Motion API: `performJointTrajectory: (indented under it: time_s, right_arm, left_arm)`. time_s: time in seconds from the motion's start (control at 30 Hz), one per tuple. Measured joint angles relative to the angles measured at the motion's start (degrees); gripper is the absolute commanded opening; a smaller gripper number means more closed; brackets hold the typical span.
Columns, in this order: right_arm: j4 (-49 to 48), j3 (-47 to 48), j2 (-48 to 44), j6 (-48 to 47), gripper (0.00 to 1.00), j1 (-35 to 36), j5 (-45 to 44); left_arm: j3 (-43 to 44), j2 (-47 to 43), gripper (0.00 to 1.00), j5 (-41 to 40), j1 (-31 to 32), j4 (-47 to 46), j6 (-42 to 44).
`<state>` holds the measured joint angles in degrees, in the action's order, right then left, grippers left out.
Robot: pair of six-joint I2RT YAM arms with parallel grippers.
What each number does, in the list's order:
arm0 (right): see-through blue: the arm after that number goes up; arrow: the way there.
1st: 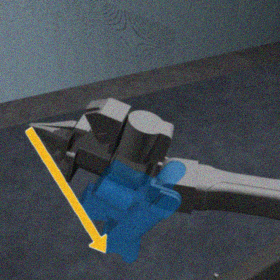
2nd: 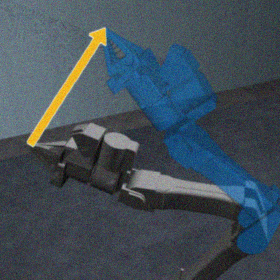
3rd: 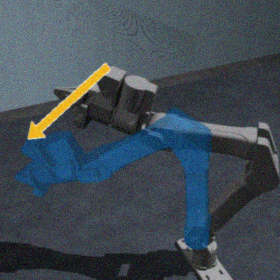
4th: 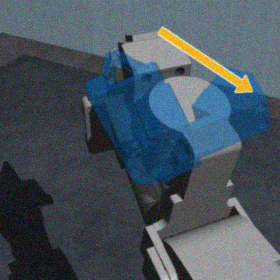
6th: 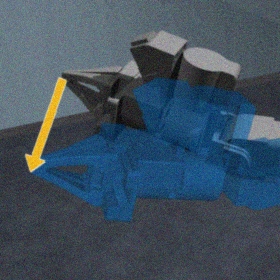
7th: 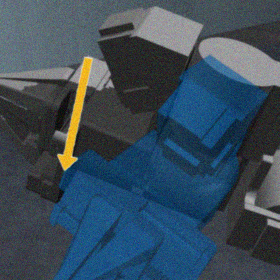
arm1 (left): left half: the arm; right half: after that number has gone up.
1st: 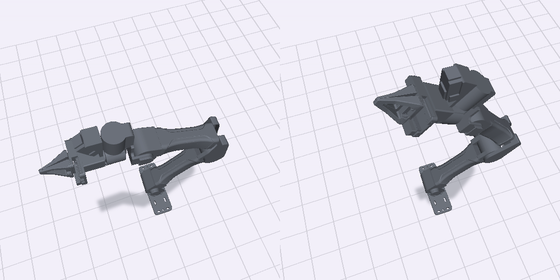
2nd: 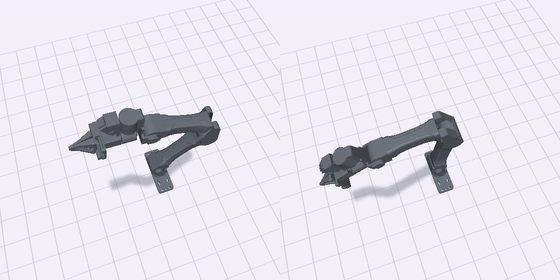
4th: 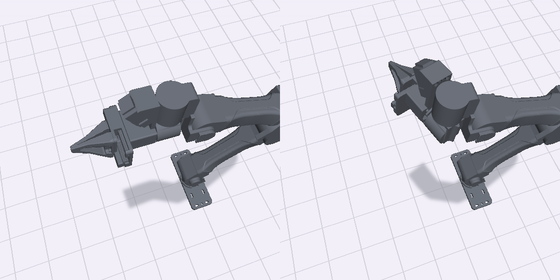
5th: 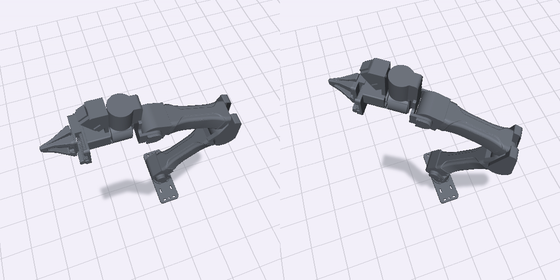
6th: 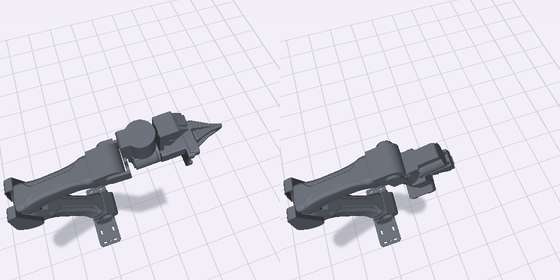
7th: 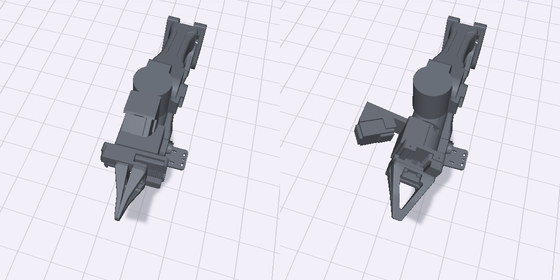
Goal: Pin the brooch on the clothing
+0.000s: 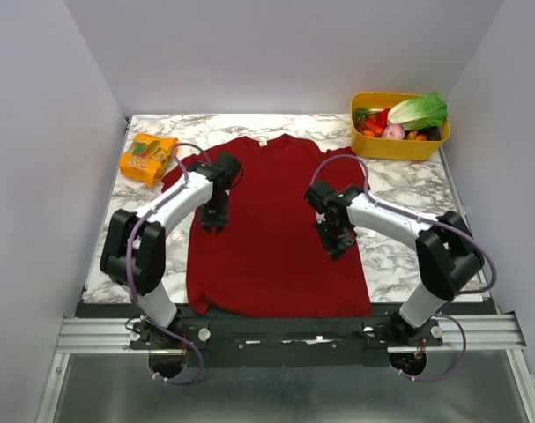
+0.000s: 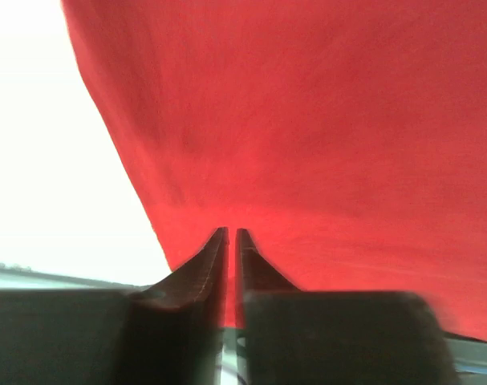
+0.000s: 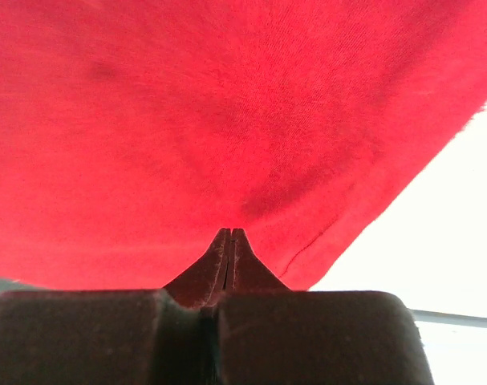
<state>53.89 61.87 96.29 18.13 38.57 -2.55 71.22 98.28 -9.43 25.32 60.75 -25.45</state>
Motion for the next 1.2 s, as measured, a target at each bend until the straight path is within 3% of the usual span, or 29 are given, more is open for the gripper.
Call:
performJointTrajectory:
  time_s: [0.1,0.2,0.23,0.33,0.5,0.53,0.6,0.73,1.2]
  right_arm:
    - [-0.1,4.3,-3.0,-0.2,0.02,0.0,0.0]
    - [-2.1,8.3,-6.0,-0.6,0.08,0.0,0.6]
    - [-3.3,9.3,-6.8,-0.9,0.21,0.0,1.2]
    - [-7.8,12.2,-7.2,-2.1,0.39,0.0,4.9]
    - [-14.6,18.8,-0.9,-3.9,0.55,0.0,14.2]
    - [-16.2,19.9,0.9,-4.2,0.62,0.0,16.3]
    - [-19.2,21.8,4.7,-4.3,0.69,0.2,20.3]
    - [-23.6,24.8,10.5,-4.5,0.97,1.3,25.9]
    - [-36.6,44.7,29.3,-0.3,0.93,7.9,40.8]
  left_arm:
    - [2.6,-4.5,0.53,1.9,-2.8,-2.2,0.7]
    - [2.5,-9.9,0.6,4.4,-9.4,-4.8,1.3]
    - [1.5,-11.9,0.64,5.8,-13.0,-6.3,1.7]
    - [-1.5,-16.0,0.64,9.9,-22.7,-9.3,2.0]
    - [-8.2,-18.9,0.64,22.0,-41.2,-15.0,1.5]
    - [-9.8,-18.8,0.64,24.8,-44.7,-16.5,1.2]
    - [-12.0,-18.6,0.63,28.5,-49.2,-18.3,0.4]
    - [-14.6,-16.5,0.61,32.7,-54.9,-21.8,-1.2]
    - [-11.3,-4.0,0.58,30.6,-56.7,-29.5,-1.6]
